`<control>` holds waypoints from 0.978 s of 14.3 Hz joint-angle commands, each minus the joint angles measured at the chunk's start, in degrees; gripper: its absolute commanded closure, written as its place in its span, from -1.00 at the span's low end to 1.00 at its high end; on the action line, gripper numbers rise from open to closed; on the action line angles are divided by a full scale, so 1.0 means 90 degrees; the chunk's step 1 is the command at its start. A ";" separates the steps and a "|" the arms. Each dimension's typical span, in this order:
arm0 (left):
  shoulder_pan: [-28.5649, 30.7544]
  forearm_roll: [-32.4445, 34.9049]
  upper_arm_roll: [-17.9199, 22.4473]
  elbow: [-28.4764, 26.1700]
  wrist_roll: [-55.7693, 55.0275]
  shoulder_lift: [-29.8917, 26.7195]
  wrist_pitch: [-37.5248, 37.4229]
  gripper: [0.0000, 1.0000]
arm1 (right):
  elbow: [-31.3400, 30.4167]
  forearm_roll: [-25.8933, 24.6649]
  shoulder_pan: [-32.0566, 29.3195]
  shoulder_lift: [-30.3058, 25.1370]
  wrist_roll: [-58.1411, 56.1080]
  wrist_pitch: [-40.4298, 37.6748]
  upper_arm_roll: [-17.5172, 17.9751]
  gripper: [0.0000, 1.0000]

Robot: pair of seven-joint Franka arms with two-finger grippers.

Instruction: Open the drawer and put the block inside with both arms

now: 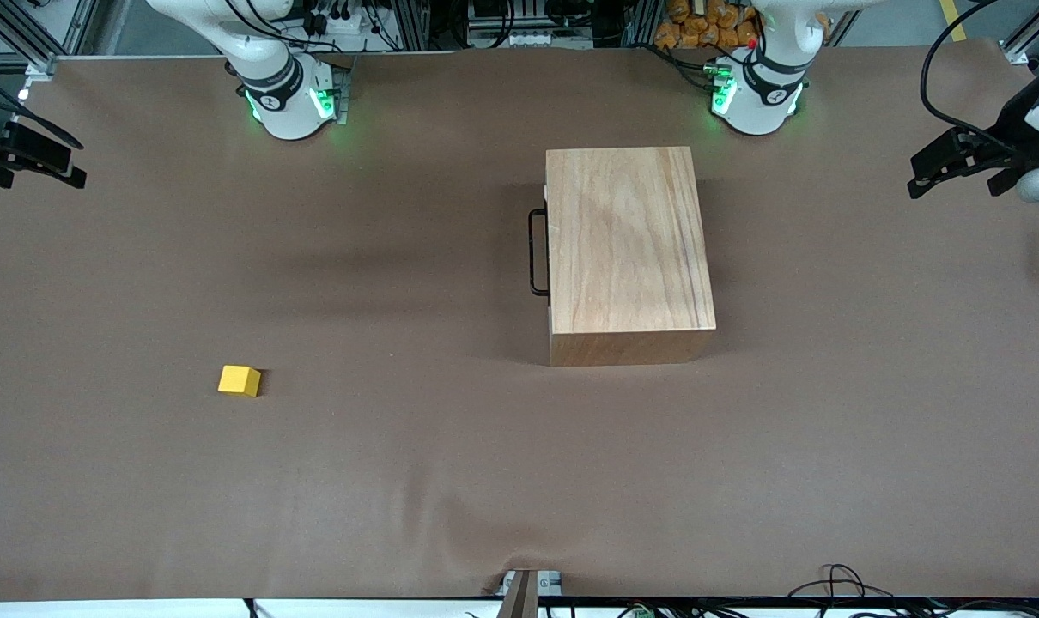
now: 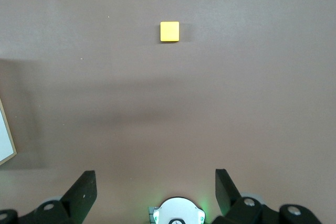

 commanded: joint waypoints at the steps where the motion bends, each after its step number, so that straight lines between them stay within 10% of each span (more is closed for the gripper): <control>1: 0.0043 -0.0018 -0.0039 0.0198 0.0025 0.0034 -0.0193 -1.00 | 0.0079 0.0118 -0.0007 0.0077 -0.0076 -0.0074 0.0065 -1.00; 14: -0.0113 -0.0164 -0.0390 0.0315 -0.0053 0.0384 -0.0193 -1.00 | 0.0019 0.0030 -0.0065 0.0068 -0.0096 -0.0006 0.0036 -1.00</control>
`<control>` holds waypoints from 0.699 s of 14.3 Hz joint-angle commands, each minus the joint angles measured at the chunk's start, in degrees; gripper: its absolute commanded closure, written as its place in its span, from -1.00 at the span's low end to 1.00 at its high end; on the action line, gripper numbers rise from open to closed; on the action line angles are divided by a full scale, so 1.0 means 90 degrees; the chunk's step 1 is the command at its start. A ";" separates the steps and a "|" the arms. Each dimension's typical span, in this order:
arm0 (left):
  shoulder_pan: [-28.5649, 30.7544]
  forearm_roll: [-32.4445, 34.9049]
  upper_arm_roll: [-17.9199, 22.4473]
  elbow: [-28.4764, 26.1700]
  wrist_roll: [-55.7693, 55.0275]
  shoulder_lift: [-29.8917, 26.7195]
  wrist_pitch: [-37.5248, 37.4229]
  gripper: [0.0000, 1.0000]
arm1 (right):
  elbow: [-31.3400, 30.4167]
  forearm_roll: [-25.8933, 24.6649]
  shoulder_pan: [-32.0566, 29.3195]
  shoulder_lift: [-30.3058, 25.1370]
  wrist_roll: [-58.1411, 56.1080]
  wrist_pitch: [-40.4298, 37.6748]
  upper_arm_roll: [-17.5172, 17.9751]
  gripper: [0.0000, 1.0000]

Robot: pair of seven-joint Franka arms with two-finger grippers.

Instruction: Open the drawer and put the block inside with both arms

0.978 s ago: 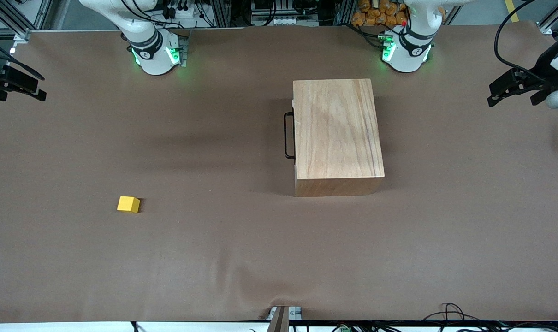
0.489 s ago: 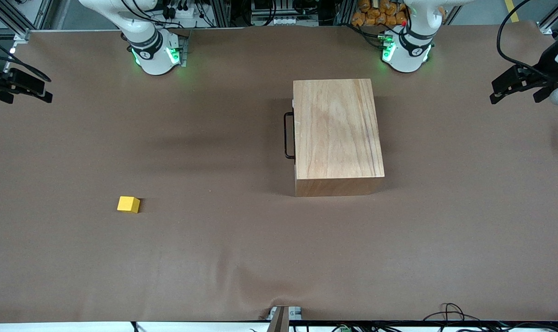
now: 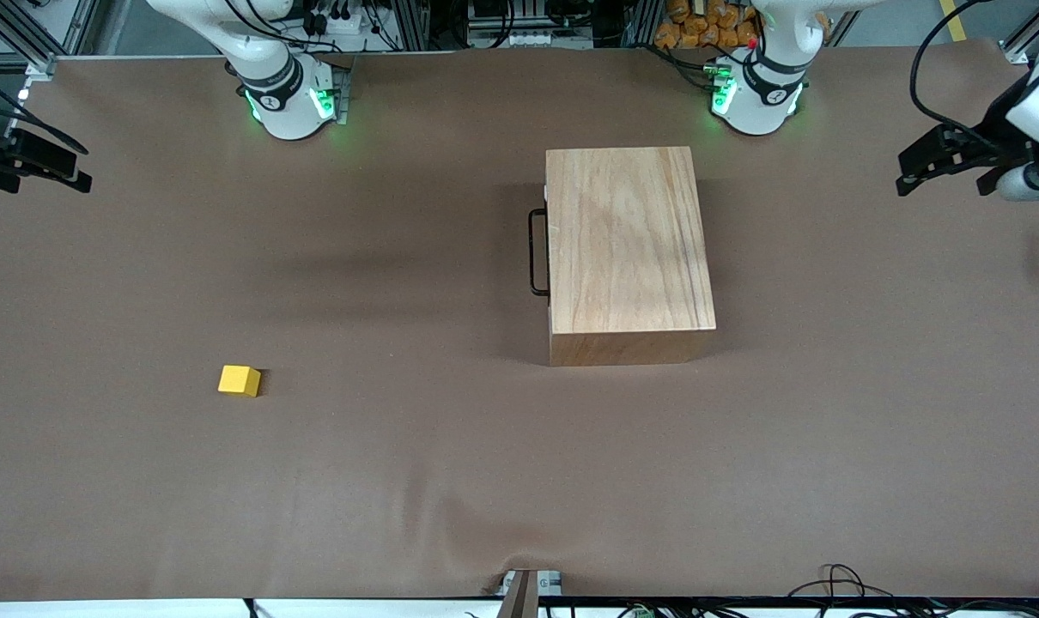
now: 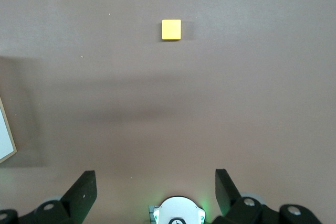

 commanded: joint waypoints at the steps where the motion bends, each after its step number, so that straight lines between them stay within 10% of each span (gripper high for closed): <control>1: -0.0026 -0.0138 -0.0237 0.0289 -0.0041 0.0402 -0.0034 -1.00 | 0.0014 0.0020 -0.0082 0.0010 -0.0074 0.0006 0.0022 -1.00; 10: -0.0737 -0.0138 -0.0883 0.1266 -0.0274 0.1614 0.0347 -1.00 | 0.0024 0.0049 -0.0101 0.0049 -0.0064 0.0074 0.0022 -1.00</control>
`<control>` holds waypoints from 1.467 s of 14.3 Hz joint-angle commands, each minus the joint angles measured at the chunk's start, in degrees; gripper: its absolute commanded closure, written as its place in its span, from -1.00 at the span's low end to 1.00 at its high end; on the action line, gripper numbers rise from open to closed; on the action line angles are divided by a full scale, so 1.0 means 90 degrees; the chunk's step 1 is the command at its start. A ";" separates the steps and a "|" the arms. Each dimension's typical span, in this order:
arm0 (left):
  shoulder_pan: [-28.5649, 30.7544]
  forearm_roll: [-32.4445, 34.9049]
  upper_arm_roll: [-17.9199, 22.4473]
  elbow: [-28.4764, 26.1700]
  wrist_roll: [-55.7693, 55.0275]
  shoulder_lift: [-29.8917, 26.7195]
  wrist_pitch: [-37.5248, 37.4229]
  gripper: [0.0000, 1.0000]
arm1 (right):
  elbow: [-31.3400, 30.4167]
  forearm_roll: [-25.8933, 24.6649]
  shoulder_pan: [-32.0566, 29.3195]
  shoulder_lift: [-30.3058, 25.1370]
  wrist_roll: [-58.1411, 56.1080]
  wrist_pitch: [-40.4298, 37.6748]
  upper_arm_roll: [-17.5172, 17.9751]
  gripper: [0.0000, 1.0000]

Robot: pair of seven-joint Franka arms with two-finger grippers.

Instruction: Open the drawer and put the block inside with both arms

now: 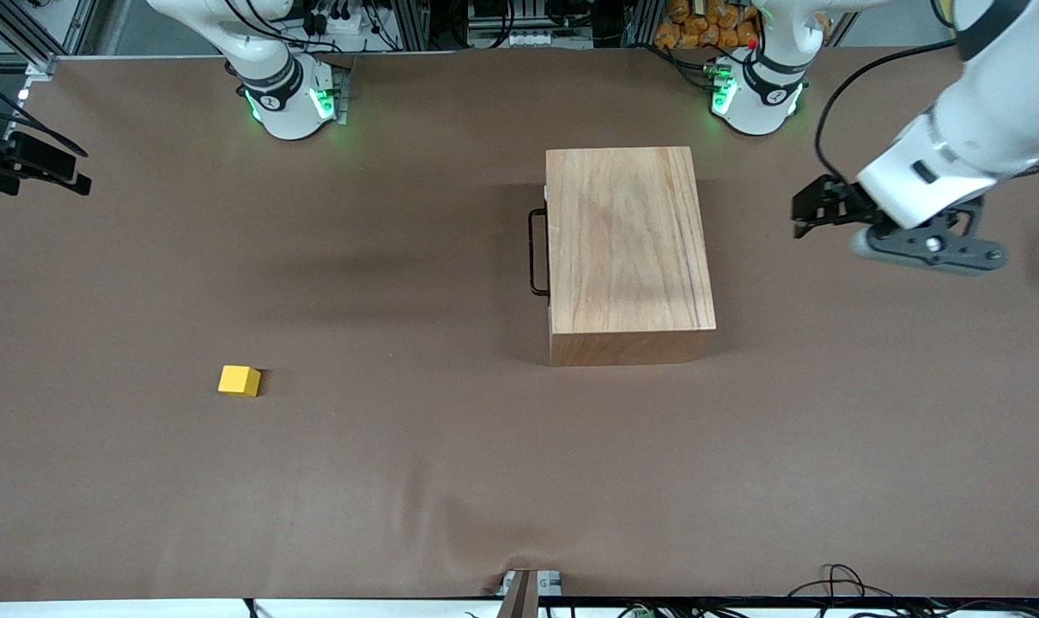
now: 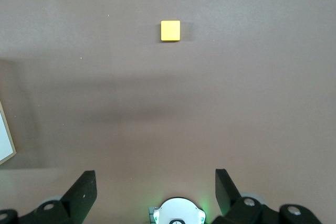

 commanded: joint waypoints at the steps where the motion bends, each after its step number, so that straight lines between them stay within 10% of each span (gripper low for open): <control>1: -0.0598 -0.0058 -0.0016 0.0284 -0.0551 0.0369 0.0037 -1.00 | 0.0038 0.0068 -0.0124 0.0037 -0.0064 0.0025 0.0029 -1.00; 13: -0.3997 -0.0038 0.0334 0.1768 -0.6392 0.2497 0.1832 -1.00 | 0.0097 0.0108 -0.0817 0.0339 -0.0054 0.0044 0.0029 -1.00; 21: -0.6926 -0.0019 0.2921 0.1846 -0.7254 0.3347 0.1465 -1.00 | 0.0106 0.0107 -0.0622 0.0682 -0.0074 0.0025 0.0058 -1.00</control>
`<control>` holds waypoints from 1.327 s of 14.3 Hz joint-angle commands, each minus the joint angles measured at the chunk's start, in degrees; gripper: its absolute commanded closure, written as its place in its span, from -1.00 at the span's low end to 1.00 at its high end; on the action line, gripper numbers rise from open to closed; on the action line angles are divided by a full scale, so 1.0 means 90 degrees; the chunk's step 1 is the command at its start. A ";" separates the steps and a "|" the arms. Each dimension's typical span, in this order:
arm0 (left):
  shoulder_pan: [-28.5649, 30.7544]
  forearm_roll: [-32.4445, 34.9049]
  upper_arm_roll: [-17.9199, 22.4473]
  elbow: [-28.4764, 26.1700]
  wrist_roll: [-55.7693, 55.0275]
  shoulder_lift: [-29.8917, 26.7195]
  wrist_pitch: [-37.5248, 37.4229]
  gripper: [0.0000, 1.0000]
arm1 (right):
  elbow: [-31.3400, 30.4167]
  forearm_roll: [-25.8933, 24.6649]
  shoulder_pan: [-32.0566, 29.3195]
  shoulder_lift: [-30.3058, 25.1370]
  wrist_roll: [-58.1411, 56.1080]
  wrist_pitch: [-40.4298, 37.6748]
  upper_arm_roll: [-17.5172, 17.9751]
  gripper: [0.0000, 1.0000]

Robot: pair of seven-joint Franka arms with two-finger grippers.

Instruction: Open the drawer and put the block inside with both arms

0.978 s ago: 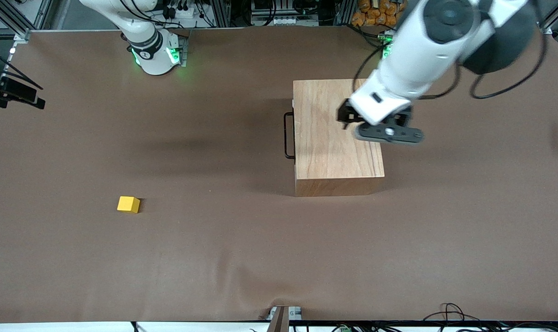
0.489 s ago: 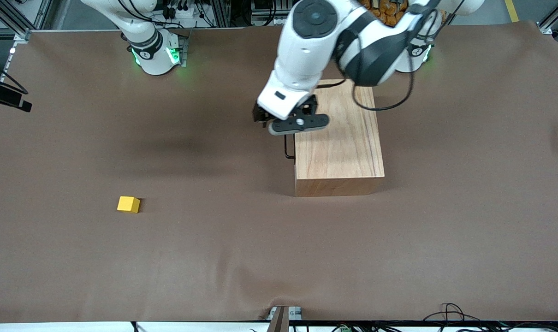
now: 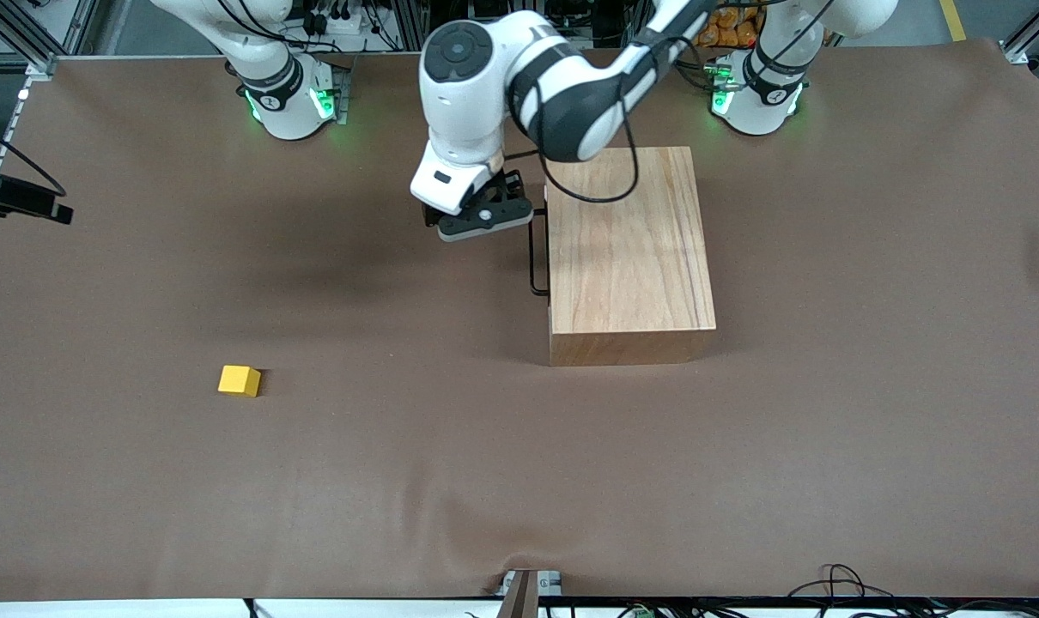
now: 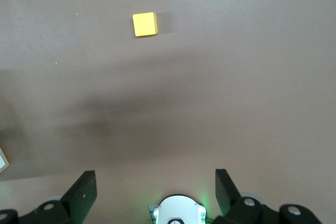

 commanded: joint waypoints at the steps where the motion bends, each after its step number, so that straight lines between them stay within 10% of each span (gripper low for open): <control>1: -0.0799 0.0124 0.0807 0.0273 -0.0014 0.0392 -0.0495 -1.00 | 0.0117 0.0096 -0.0010 0.0031 -0.0062 -0.0061 -0.0011 -1.00; 19: -0.0987 0.0906 0.0838 0.0224 0.1432 0.1389 -0.1103 -1.00 | 0.0117 -0.0138 -0.0059 0.0500 -0.1048 -0.0256 -0.0021 -1.00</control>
